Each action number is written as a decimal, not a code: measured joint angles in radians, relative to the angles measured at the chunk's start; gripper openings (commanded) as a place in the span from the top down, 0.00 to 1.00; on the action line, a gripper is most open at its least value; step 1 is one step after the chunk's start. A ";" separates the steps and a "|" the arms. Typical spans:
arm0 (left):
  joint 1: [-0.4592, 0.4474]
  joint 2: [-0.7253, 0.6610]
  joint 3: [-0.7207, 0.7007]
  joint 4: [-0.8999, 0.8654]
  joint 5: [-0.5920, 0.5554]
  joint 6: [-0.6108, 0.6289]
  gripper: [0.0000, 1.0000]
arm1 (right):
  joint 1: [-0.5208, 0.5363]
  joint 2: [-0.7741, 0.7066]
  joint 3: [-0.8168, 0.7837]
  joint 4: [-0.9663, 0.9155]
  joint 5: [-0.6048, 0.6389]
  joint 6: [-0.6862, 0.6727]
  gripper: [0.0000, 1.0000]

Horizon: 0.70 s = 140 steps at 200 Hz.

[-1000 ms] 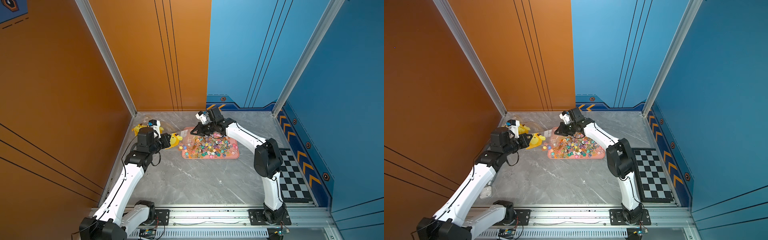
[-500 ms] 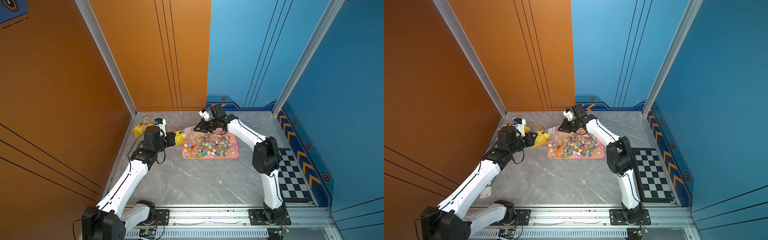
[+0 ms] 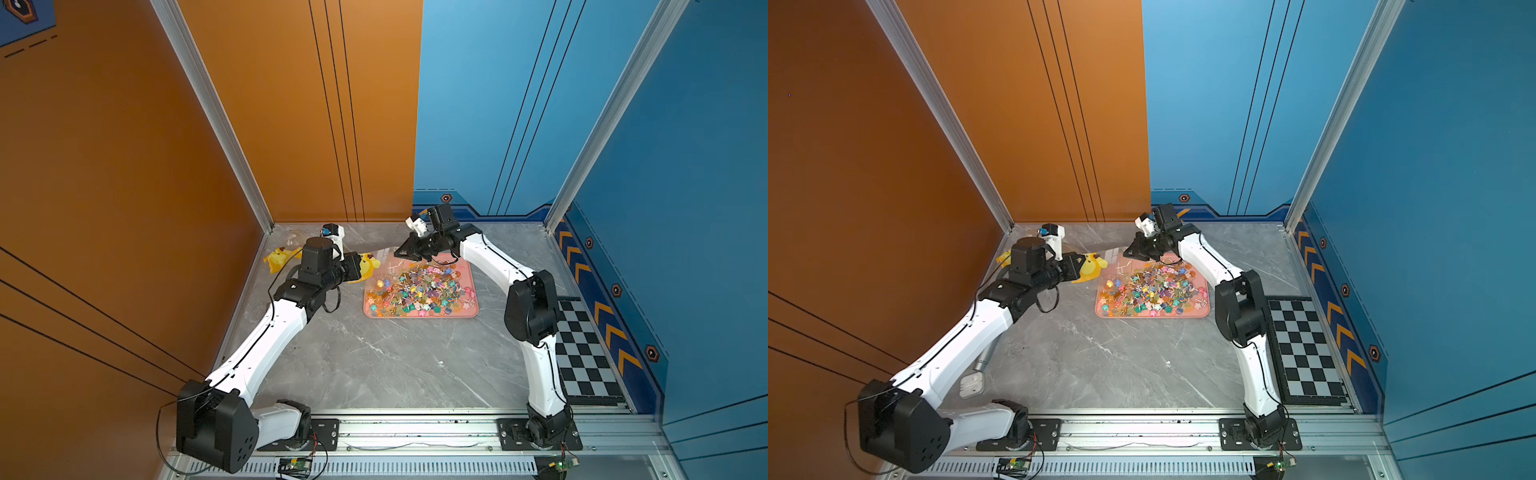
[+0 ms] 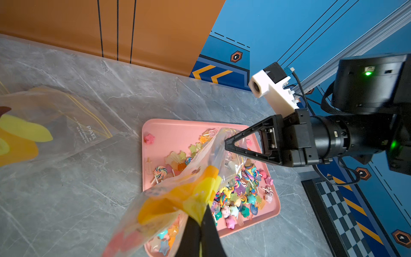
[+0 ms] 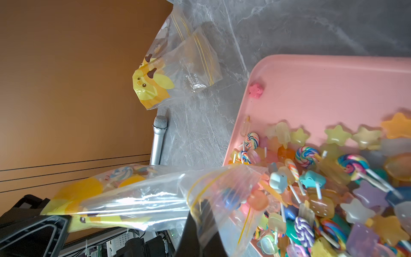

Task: Pour candies out of the ziploc bag
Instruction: 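Pour the candies out of the ziploc bag onto the tray.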

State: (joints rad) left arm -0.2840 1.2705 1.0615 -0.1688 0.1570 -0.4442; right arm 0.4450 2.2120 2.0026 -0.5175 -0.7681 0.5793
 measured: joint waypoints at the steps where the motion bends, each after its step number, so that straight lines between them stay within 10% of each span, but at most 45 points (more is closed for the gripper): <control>1: 0.000 0.002 0.002 0.000 0.000 0.000 1.00 | -0.001 0.001 0.002 0.000 0.000 0.000 1.00; 140: -0.038 0.115 0.143 -0.047 -0.035 0.037 1.00 | -0.042 0.033 0.026 0.001 -0.042 0.002 1.00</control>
State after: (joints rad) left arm -0.3222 1.3853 1.2045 -0.2153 0.1223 -0.4068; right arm 0.4030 2.2448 2.0285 -0.5167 -0.8097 0.5808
